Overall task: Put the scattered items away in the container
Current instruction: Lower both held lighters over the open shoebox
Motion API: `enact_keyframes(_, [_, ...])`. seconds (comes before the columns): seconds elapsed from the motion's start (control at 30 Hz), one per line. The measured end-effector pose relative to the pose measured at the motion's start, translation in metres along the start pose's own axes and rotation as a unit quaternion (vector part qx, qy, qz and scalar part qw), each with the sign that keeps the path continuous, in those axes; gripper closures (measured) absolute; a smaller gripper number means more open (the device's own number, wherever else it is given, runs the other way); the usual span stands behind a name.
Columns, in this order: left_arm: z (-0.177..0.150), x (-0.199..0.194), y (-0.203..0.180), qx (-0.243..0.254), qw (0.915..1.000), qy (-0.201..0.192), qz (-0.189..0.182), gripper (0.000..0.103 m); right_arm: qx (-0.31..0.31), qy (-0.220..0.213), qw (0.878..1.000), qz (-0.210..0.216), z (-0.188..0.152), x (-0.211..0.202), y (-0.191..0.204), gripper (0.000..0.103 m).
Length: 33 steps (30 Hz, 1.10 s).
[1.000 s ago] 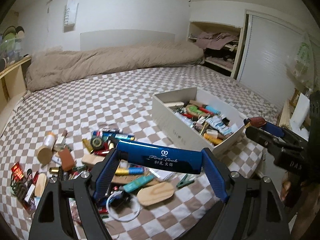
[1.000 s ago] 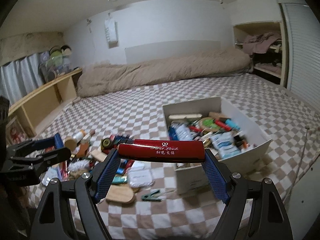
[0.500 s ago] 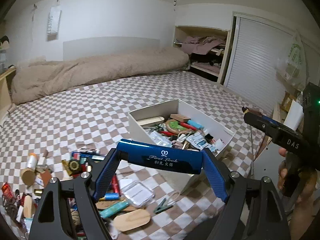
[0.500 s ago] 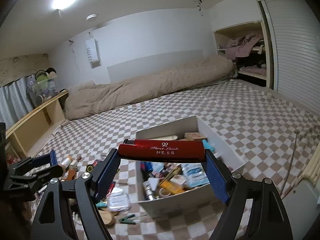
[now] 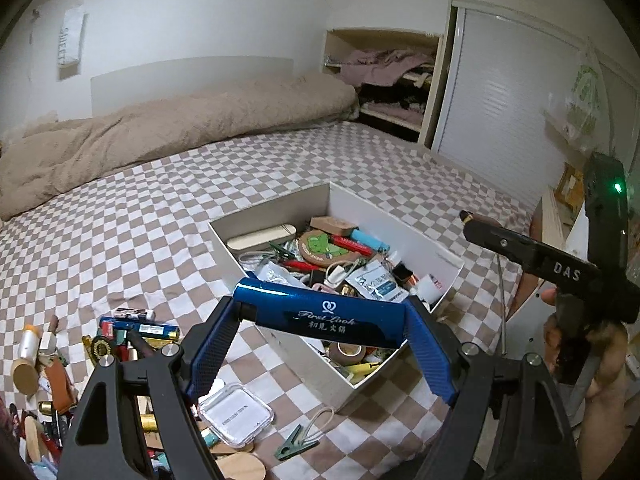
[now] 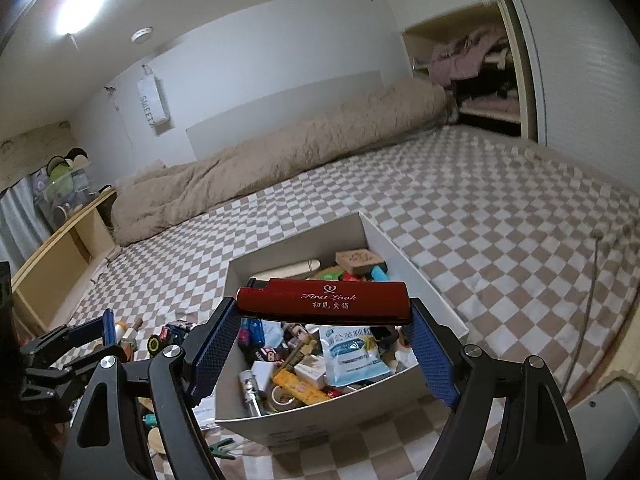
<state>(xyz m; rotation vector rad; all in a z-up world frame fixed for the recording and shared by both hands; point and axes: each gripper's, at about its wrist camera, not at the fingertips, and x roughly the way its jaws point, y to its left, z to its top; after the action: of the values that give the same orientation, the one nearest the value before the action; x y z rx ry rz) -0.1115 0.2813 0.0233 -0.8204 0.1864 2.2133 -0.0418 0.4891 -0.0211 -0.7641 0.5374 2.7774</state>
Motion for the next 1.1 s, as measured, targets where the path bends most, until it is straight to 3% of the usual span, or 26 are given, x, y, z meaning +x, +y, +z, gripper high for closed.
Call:
enact_keyframes(0.47, [0.000, 0.062, 0.004, -0.001, 0.9991, 0.040, -0.013, 0.020, 0.023, 0.090, 0.996, 0.017, 0.014, 0.086, -0.015, 0.020])
enact_keyframes(0.8, [0.001, 0.100, 0.005, -0.016, 0.9979, 0.054, -0.031, 0.020, -0.015, 0.138, 0.990, 0.036, 0.057, 0.147, -0.001, 0.020])
enact_keyframes(1.1, [0.004, 0.118, 0.008, -0.014, 0.9973, 0.058, -0.042, 0.020, -0.012, 0.194, 0.980, 0.041, 0.084, 0.213, -0.003, 0.020])
